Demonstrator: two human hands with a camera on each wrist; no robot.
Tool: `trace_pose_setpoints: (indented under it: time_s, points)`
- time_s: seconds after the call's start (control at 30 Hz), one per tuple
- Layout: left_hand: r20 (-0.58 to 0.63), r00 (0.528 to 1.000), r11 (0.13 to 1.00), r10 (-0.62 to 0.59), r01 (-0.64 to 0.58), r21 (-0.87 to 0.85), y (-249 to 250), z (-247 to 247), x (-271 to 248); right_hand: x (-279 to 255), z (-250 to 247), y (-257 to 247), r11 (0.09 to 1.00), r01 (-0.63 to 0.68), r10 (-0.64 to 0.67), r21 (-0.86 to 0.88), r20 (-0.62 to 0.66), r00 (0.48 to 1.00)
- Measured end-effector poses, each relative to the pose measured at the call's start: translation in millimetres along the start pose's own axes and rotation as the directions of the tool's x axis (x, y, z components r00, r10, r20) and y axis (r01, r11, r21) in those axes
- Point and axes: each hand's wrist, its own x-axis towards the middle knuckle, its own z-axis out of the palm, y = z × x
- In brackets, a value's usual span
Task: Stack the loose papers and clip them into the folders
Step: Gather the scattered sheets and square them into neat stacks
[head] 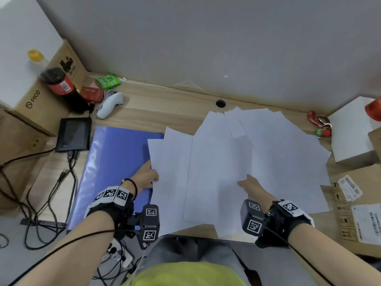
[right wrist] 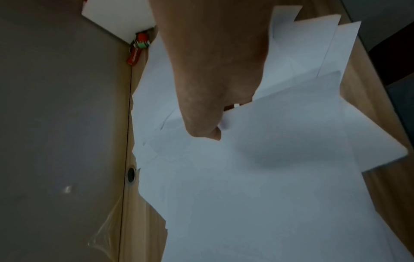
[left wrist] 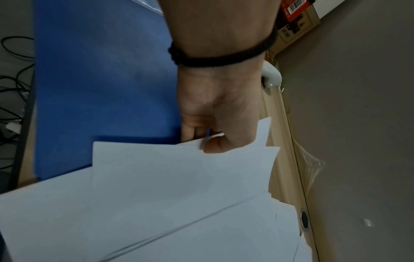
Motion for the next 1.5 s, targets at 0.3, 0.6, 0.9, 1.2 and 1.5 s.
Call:
trace_pose_setpoints:
  time_s: [0.3,0.6,0.9,1.2,1.5]
  points:
    - [0.044,0.999,0.996,-0.006,0.002,0.088,-4.2,8.8,-3.2,-5.3,51.1,-11.9,0.987,0.16,-0.15,-0.024,0.225,0.963]
    - [-0.031,0.983,0.982,0.184,-0.182,0.051,-0.4,-6.5,-3.5,0.9,58.3,-21.2,0.977,0.125,-0.173,0.171,0.305,0.937]
    - [0.011,0.903,0.896,0.429,-0.424,-0.134,74.5,-20.2,-24.4,-51.8,11.8,-96.1,0.849,0.427,-0.5,0.311,0.215,0.839]
    - [-0.175,0.774,0.767,0.609,-0.63,-0.119,124.0,6.4,-24.0,-76.0,-11.6,-114.6,0.747,0.531,-0.591,0.401,0.034,0.806]
    - [-0.148,0.789,0.745,0.596,-0.612,-0.264,135.4,30.8,-23.1,-80.6,-28.8,-104.5,0.666,0.572,-0.611,0.479,-0.09,0.787]
